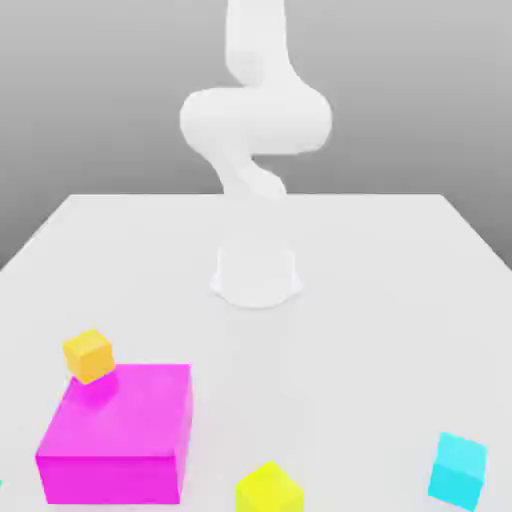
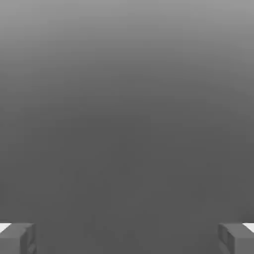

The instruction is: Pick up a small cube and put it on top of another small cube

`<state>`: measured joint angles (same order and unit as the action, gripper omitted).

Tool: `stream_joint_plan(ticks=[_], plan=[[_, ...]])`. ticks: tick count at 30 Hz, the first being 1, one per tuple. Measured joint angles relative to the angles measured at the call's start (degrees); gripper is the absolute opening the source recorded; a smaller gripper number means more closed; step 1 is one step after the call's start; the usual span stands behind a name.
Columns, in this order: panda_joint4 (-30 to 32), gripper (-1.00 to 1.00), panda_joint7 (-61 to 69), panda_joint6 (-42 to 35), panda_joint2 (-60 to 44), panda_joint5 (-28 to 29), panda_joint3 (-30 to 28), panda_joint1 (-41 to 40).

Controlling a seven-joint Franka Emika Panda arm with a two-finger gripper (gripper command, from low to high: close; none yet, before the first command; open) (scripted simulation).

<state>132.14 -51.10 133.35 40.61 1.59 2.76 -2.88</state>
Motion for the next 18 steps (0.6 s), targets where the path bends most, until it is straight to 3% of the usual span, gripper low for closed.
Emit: stream_joint_plan(ticks=[9,18], plan=[[1.30,0.00,-19.95,5.67,-19.10,6.90,8.85,-8.97],[2.55,0.00,-39.43,11.17,-37.84,13.51,11.72,-12.17]])
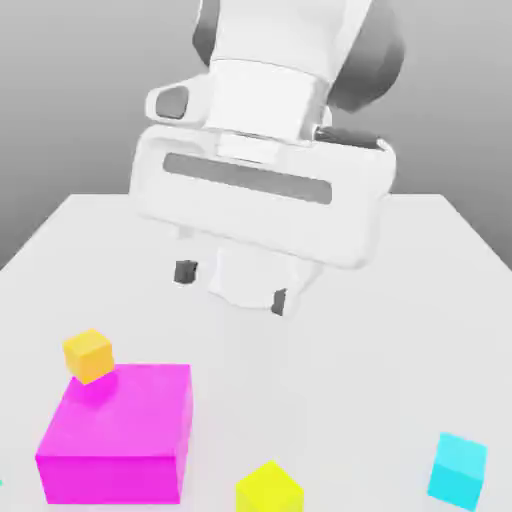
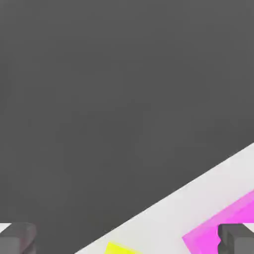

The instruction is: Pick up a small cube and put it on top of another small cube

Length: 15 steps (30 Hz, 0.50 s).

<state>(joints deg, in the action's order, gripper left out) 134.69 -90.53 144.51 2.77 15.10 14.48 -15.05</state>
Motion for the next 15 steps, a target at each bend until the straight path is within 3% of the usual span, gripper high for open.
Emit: stream_joint_plan(ticks=[5,10,14,15], plan=[[0.90,0.00,-8.25,3.64,-9.64,0.03,-0.17,0.25],[1.99,0.00,-13.45,7.79,-18.29,-4.21,0.36,0.53],[0.77,0.00,-16.50,13.80,-26.41,-2.16,-2.45,2.87],[0.38,-1.00,-17.11,15.40,-28.44,-1.42,-3.54,3.80]])
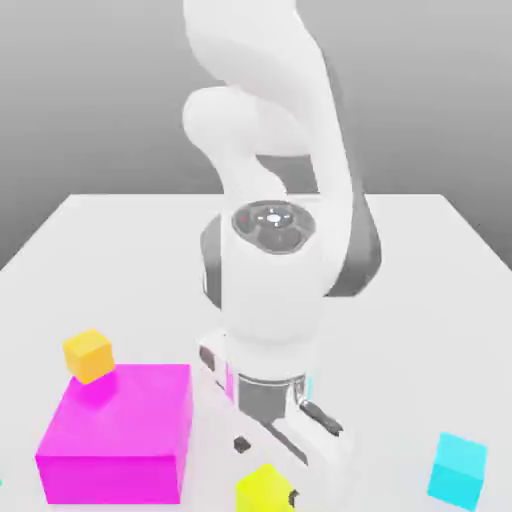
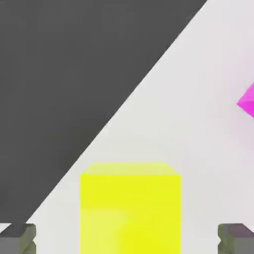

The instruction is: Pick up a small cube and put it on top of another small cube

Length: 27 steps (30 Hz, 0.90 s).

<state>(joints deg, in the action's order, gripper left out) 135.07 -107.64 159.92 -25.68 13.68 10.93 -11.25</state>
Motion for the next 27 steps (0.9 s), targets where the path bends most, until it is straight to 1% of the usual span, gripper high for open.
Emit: stream_joint_plan(ticks=[7,11,13,17,22,24,26,27], plan=[[-0.08,-1.00,-0.16,0.45,-0.44,0.17,-0.21,0.18],[1.43,-1.00,2.59,-5.14,6.73,-3.54,2.64,-1.92],[-0.34,-1.00,3.92,-7.56,8.49,-5.88,2.49,-4.02],[-4.86,-1.00,5.14,-11.38,9.48,-10.25,-1.12,-10.39],[-7.67,-1.00,5.07,-14.77,10.23,-14.01,-6.91,-17.82],[-8.96,-1.00,4.01,-15.23,8.49,-14.54,-9.81,-20.54],[-10.93,-1.00,3.13,-13.06,3.45,-15.27,-12.25,-23.02],[-11.42,1.00,2.98,-11.82,1.51,-15.51,-12.75,-23.59]])
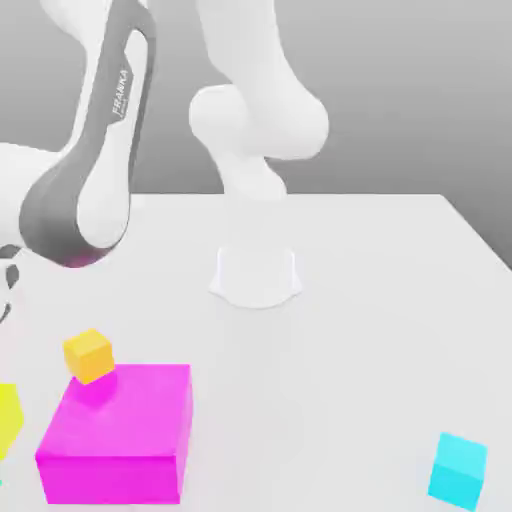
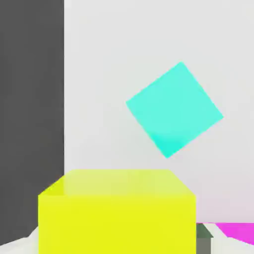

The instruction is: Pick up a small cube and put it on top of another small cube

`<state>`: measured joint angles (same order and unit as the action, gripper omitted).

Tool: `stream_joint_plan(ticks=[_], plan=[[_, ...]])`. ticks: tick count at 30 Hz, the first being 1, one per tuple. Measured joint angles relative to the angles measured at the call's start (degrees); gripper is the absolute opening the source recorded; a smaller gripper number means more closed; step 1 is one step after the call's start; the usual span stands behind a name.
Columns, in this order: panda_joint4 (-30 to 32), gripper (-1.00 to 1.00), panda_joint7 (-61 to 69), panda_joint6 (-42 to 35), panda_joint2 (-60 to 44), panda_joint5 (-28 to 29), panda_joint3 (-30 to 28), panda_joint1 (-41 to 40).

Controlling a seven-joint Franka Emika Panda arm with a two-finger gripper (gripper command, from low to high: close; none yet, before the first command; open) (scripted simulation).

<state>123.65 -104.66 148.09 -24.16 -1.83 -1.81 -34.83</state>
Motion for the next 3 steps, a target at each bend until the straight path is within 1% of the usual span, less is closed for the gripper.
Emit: stream_joint_plan(ticks=[3], plan=[[0.00,1.00,0.00,0.00,0.00,0.00,0.00,0.00]])
